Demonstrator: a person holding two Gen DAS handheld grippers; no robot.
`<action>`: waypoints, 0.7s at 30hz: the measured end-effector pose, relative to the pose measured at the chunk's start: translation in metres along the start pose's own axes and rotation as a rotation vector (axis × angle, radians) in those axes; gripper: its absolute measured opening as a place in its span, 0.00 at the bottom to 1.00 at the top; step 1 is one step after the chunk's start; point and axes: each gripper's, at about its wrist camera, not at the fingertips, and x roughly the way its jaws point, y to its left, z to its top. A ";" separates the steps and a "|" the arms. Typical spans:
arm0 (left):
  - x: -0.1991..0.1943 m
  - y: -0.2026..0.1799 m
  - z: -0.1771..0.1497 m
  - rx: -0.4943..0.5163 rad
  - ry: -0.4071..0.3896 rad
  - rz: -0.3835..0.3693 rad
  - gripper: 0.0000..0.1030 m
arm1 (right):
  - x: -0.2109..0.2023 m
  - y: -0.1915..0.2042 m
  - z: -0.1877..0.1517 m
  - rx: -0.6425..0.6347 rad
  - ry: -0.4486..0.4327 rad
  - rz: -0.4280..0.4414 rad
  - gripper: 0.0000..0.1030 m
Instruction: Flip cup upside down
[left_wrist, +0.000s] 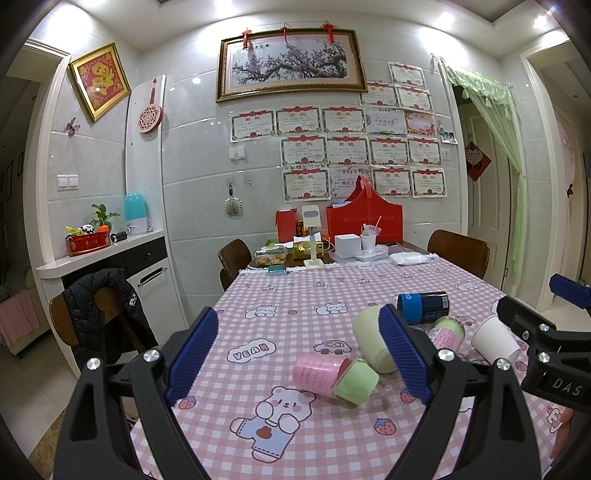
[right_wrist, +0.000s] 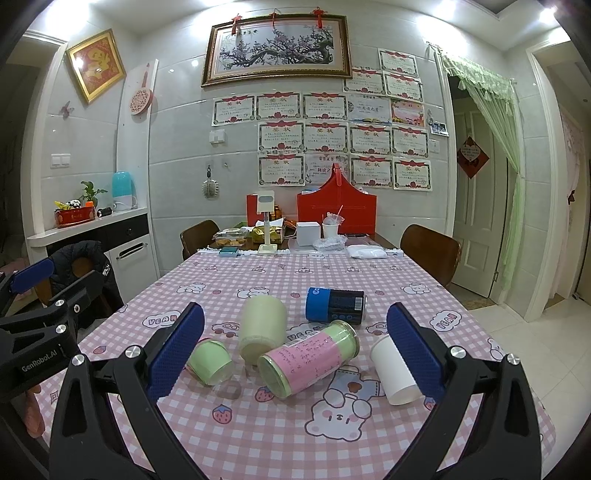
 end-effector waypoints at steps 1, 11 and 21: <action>0.001 0.000 0.000 0.000 0.000 0.000 0.85 | 0.000 -0.001 0.000 0.000 0.000 0.000 0.93; 0.000 0.000 0.000 -0.002 -0.001 -0.002 0.85 | 0.000 0.000 0.000 -0.001 0.001 0.001 0.93; -0.002 -0.001 0.002 -0.003 -0.001 -0.003 0.85 | 0.000 0.000 0.001 -0.001 0.001 0.001 0.93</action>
